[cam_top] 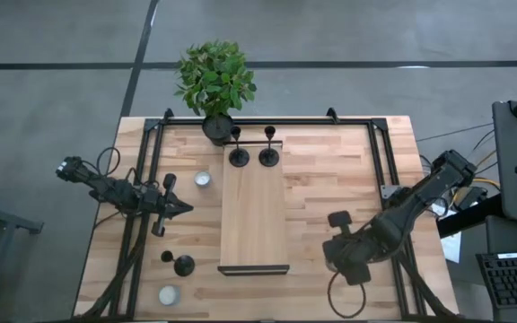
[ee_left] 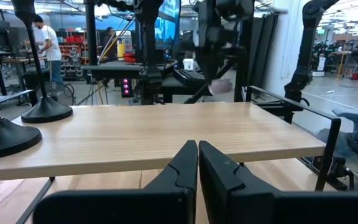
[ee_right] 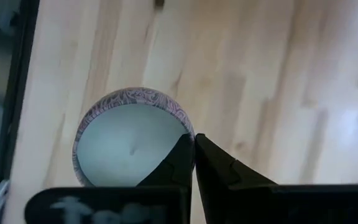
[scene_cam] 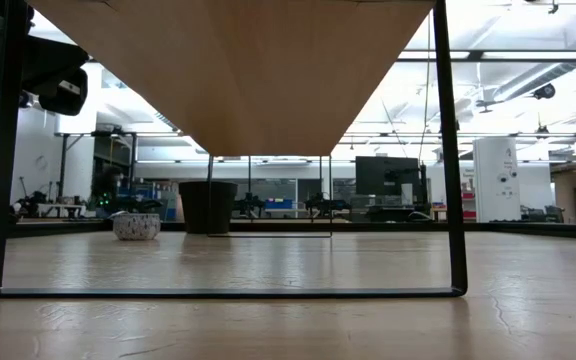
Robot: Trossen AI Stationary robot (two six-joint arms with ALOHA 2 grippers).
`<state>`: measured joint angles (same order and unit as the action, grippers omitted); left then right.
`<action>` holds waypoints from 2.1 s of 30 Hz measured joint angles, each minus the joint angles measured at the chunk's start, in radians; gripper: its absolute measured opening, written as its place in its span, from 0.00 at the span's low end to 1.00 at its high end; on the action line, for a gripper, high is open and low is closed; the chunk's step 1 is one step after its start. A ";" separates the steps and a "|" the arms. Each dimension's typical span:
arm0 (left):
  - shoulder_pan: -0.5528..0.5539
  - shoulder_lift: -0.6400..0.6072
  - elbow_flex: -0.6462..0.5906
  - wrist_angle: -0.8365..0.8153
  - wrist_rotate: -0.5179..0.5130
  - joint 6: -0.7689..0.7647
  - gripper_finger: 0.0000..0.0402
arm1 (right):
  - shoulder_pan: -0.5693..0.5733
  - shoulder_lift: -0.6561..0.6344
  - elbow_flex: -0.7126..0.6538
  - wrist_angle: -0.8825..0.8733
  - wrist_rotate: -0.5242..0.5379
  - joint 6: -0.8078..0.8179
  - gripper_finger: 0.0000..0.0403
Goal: Pick & Place candle stick holders
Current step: Put the pink scented candle on the shelf
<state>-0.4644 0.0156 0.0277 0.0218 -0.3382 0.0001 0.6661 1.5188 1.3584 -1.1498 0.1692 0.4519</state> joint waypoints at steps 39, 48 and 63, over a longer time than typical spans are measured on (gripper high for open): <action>0.000 0.000 0.000 0.000 0.000 0.000 0.03 | -0.327 0.534 0.764 -0.168 -0.108 -0.690 0.02; 0.000 0.001 0.000 -0.001 0.000 0.000 0.03 | -0.326 0.610 0.843 -0.188 -0.152 -0.699 0.02; 0.000 0.001 0.000 -0.001 0.000 0.000 0.03 | -0.294 0.616 0.842 -0.205 -0.151 -0.696 0.02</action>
<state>-0.4643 0.0166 0.0274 0.0212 -0.3382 0.0002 0.3717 2.1353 2.2005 -1.3544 0.0184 -0.2440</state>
